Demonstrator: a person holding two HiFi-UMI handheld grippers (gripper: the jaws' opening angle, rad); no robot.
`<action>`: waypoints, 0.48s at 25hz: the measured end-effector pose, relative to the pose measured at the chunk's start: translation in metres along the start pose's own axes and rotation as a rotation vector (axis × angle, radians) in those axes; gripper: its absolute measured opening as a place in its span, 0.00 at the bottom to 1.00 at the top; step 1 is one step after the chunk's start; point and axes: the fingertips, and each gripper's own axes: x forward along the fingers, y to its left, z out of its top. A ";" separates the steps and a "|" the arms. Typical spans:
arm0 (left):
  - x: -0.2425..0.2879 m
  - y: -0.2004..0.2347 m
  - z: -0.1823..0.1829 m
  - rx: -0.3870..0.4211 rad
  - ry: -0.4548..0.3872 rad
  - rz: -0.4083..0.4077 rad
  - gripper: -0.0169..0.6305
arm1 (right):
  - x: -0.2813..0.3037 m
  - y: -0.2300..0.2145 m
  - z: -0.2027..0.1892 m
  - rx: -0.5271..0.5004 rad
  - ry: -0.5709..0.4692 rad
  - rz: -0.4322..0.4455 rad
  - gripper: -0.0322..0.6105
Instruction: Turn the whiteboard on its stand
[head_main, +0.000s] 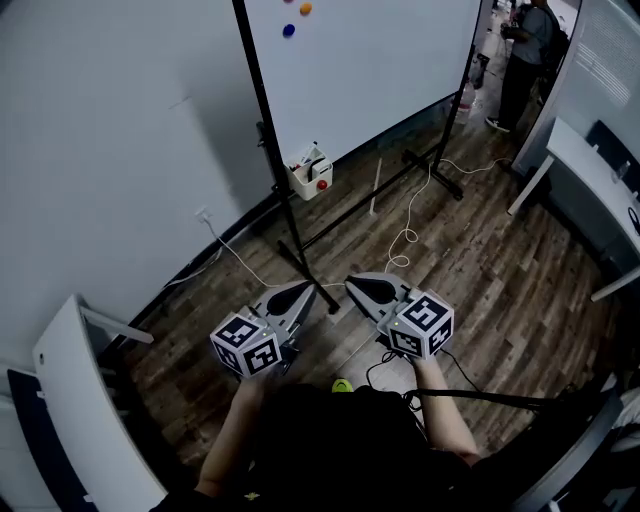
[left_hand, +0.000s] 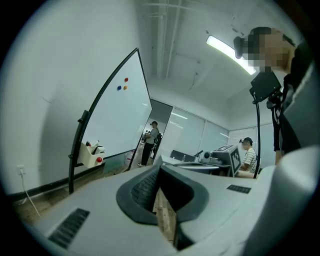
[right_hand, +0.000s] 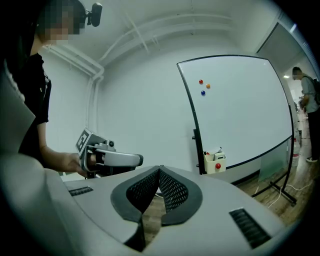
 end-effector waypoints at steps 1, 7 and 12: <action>0.000 0.000 0.000 0.001 -0.002 0.003 0.04 | 0.000 -0.001 0.000 0.000 0.000 -0.001 0.05; -0.004 0.010 0.008 0.034 -0.007 0.037 0.04 | 0.005 -0.003 0.002 -0.003 0.008 0.002 0.05; -0.004 0.026 0.017 0.061 -0.014 0.050 0.05 | 0.016 -0.006 0.007 -0.028 0.016 0.004 0.05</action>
